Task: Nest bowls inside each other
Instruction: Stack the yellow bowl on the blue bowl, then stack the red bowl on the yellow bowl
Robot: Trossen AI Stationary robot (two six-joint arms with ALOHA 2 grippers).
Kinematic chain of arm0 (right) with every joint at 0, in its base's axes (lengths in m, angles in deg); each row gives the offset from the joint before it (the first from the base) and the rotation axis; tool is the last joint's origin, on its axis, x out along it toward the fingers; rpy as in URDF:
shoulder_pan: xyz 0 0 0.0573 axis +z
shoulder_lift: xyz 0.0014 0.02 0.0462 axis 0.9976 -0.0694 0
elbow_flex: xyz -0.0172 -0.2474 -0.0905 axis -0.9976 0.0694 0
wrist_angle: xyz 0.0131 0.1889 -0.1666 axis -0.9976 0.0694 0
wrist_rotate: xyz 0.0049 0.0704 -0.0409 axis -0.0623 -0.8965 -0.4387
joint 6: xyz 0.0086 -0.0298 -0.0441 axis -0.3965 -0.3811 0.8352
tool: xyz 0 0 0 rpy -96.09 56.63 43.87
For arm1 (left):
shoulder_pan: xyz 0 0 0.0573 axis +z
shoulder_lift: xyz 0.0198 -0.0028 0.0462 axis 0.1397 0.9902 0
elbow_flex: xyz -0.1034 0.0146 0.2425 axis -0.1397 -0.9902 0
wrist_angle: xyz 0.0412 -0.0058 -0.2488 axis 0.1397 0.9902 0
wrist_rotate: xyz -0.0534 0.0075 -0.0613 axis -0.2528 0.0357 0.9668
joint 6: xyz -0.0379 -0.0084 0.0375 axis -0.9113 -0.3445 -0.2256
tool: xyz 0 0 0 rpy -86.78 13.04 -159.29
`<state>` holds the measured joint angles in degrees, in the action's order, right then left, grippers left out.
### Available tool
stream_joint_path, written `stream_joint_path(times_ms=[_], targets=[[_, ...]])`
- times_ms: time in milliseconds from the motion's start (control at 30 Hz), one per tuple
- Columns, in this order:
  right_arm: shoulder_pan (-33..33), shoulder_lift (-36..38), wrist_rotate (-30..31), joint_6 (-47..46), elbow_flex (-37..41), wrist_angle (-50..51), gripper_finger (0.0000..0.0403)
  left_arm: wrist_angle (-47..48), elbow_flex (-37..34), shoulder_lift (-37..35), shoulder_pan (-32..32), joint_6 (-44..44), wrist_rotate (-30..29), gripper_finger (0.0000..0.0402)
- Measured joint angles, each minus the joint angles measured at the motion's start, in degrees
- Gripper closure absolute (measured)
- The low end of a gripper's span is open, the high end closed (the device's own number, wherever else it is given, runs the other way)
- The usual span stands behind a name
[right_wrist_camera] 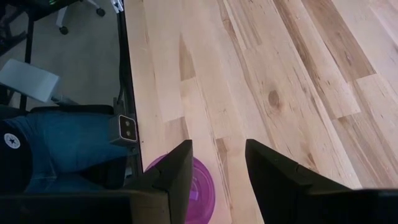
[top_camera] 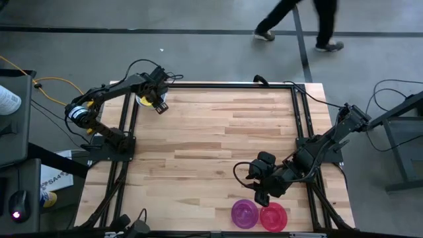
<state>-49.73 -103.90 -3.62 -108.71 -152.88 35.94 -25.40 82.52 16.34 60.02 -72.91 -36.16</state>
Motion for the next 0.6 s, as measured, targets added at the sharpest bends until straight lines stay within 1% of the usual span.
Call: stream_joint_path(times_ms=[100,200,400,600], targets=[[-0.1,0.0,0.0,0.0,0.0,0.0,0.0261,1.2,3.0,0.0,-1.0,0.0,-0.1,0.0315],[0.0,0.0,-0.1,-0.1,0.0,0.0,0.0261,1.2,4.3,0.0,-1.9,0.0,-0.5,0.0315],[0.2,0.0,-0.2,-1.0,0.0,0.0,0.0261,1.6,4.4,0.0,-1.9,0.0,-1.9,0.0315],[0.2,0.0,-0.2,-0.3,0.0,0.0,0.0261,2.7,4.4,0.0,-2.5,-0.2,-1.5,0.0315]])
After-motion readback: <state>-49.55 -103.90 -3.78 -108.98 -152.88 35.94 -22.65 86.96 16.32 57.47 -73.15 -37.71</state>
